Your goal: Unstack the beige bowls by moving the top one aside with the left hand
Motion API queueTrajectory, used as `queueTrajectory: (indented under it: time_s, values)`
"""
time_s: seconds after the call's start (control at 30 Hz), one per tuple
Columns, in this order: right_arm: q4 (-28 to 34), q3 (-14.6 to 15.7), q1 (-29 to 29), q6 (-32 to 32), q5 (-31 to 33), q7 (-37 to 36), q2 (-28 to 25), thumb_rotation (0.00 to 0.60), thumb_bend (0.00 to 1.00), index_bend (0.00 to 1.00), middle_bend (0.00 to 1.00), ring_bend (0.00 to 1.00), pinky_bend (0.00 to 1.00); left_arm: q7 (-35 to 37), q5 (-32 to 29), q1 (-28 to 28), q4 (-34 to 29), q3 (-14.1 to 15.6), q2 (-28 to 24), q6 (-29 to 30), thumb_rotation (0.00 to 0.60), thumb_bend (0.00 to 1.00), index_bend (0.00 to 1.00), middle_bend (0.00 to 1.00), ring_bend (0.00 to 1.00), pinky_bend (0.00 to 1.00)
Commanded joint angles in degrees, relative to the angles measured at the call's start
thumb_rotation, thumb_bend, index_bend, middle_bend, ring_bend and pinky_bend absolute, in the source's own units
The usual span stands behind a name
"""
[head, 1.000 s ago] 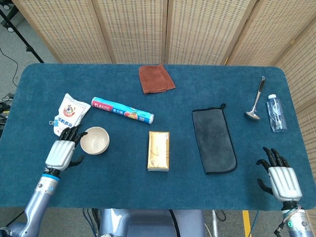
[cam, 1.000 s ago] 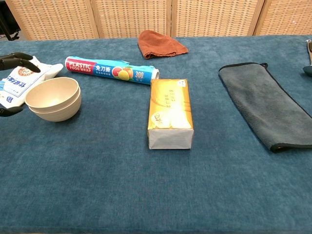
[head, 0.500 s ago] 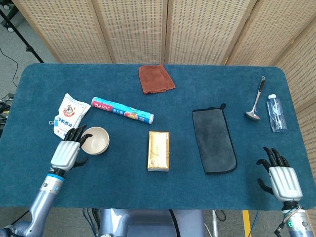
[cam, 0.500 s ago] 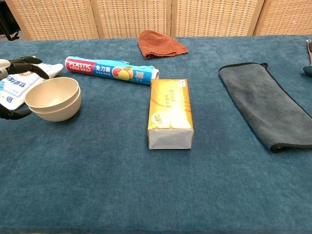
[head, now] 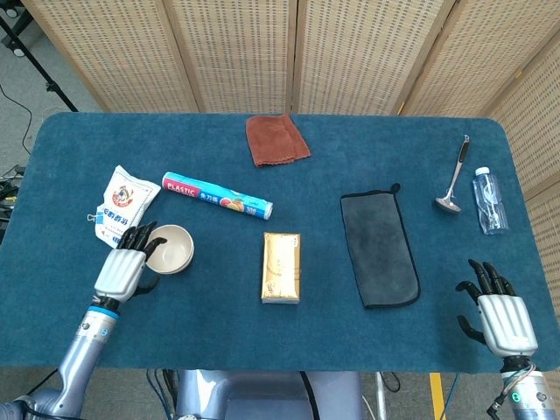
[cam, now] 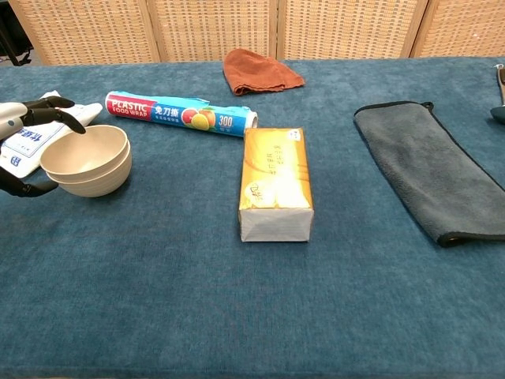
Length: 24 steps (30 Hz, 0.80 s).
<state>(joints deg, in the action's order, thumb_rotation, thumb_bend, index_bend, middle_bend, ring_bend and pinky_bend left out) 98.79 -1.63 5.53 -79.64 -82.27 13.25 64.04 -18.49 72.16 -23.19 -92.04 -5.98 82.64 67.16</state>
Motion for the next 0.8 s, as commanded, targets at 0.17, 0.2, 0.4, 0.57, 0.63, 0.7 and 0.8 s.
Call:
queueTrajectory:
  time_s: [0.17,0.2,0.4,0.57,0.63,0.7,0.8]
  values:
    - [0.0,0.0,0.0,0.1,0.1,0.0,0.0,0.6,0.31,0.34,0.07,0.02,0.17,0.2,-0.5,-0.2,0.8,0.1,0.8,-0.2,0.6,0.31,0.27,0.0,0.0,0.0]
    - [0.0,0.0,0.0,0.1,0.1,0.0,0.0,0.6,0.31,0.34,0.07,0.02,0.17,0.2,-0.5,-0.2,0.8,0.1,0.8,-0.2,0.6,0.31,0.28,0.0,0.0,0.0]
    - [-0.1,-0.1,0.0,0.1,0.3,0.1,0.0,0.6,0.31,0.34,0.07,0.02,0.17,0.0,-0.5,-0.6,0.8,0.0,1.1,-0.1,0.6,0.31,0.31,0.0,0.0,0.0]
    - [-0.1,-0.1,0.0,0.1,0.4,0.2,0.0,0.6,0.31,0.34,0.06,0.02,0.17,-0.1,-0.6,-0.7,0.7,0.1,1.2,-0.1,0.6,0.31,0.32,0.0,0.0,0.0]
    - [-0.1,-0.1,0.0,0.1,0.4,0.2,0.0,0.6,0.31,0.34,0.07,0.02,0.17,-0.1,-0.7,-0.7,0.7,0.1,1.2,-0.1,0.6,0.31,0.34,0.0,0.0,0.0]
    - [0.0,-0.1,0.0,0.0,0.4,0.1,0.0,0.6,0.31,0.34,0.07,0.02,0.17,-0.2,-0.8,-0.8,0.7,0.1,1.3,-0.1,0.6,0.31,0.35,0.0,0.0,0.0]
    - [0.0,-0.2,0.0,0.0,0.4,0.1,-0.1,0.6,0.31,0.34,0.06,0.02,0.17,-0.5,-1.0,-0.9,0.6,0.1,1.2,-0.1,0.6,0.31,0.39,0.0,0.0,0.0]
